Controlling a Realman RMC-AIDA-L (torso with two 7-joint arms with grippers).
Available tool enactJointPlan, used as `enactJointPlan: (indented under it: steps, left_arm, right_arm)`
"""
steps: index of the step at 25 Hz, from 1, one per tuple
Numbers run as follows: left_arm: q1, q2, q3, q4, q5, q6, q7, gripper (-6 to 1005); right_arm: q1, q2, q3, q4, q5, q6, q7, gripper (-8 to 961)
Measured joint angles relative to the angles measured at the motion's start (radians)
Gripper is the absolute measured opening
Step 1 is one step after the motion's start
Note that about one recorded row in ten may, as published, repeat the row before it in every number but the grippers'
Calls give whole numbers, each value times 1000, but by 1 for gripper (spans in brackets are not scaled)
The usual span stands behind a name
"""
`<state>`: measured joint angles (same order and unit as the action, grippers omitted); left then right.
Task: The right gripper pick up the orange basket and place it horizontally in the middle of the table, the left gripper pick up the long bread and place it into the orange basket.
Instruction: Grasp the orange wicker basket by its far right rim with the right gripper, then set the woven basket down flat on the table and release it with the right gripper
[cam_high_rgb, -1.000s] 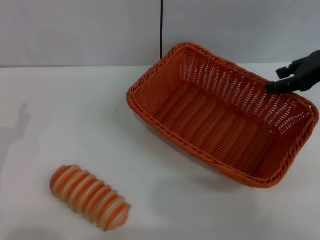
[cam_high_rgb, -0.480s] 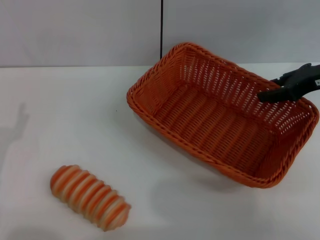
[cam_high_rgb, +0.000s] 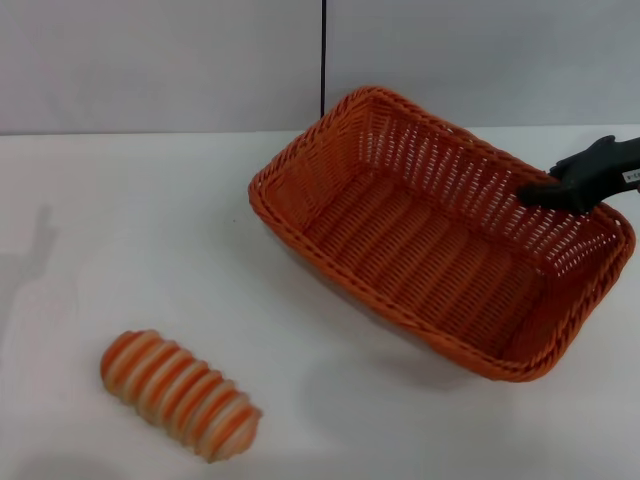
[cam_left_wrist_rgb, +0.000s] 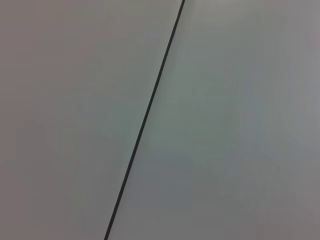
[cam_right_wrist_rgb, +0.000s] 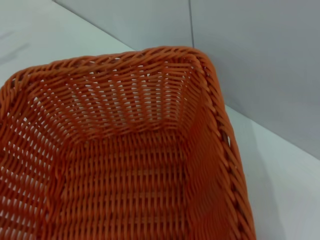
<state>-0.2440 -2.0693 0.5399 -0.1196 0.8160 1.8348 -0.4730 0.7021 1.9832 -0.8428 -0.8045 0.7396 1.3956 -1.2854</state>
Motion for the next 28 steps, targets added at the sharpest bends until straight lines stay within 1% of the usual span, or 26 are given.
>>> enactJointPlan:
  steps: [1, 7, 9, 10, 15, 16, 17, 21, 28]
  left_arm:
    - [0, 0, 0, 0, 0, 0, -2, 827]
    - [2, 1, 0, 3, 0, 0, -25, 826]
    - [5, 2, 0, 7, 2, 0, -26, 825]
    - [5, 2, 0, 7, 2, 0, -26, 824]
    - [8, 2, 0, 5, 3, 1, -26, 820]
    - [8, 2, 0, 4, 2, 2, -26, 820]
    - [8, 2, 0, 4, 2, 2, -26, 819]
    - [9, 2, 0, 5, 0, 6, -26, 816]
    - [2, 0, 0, 5, 5, 7, -26, 810]
  right_arm:
    - [-1, 0, 1, 0, 1, -1, -3, 193]
    - [-9, 2, 17, -1, 14, -2, -16, 166]
    - [-20, 3, 52, -8, 48, 1, -30, 166]
    - [-20, 3, 52, -8, 48, 1, -30, 166]
    - [-56, -7, 102, -18, 168, 38, -81, 165]
    - [-78, -9, 126, -39, 224, 55, -98, 165]
    - [-78, -9, 126, -39, 224, 55, -98, 165]
    - [-128, -9, 155, -80, 369, 83, -134, 165]
    - [-143, -6, 159, -78, 464, 123, -181, 166]
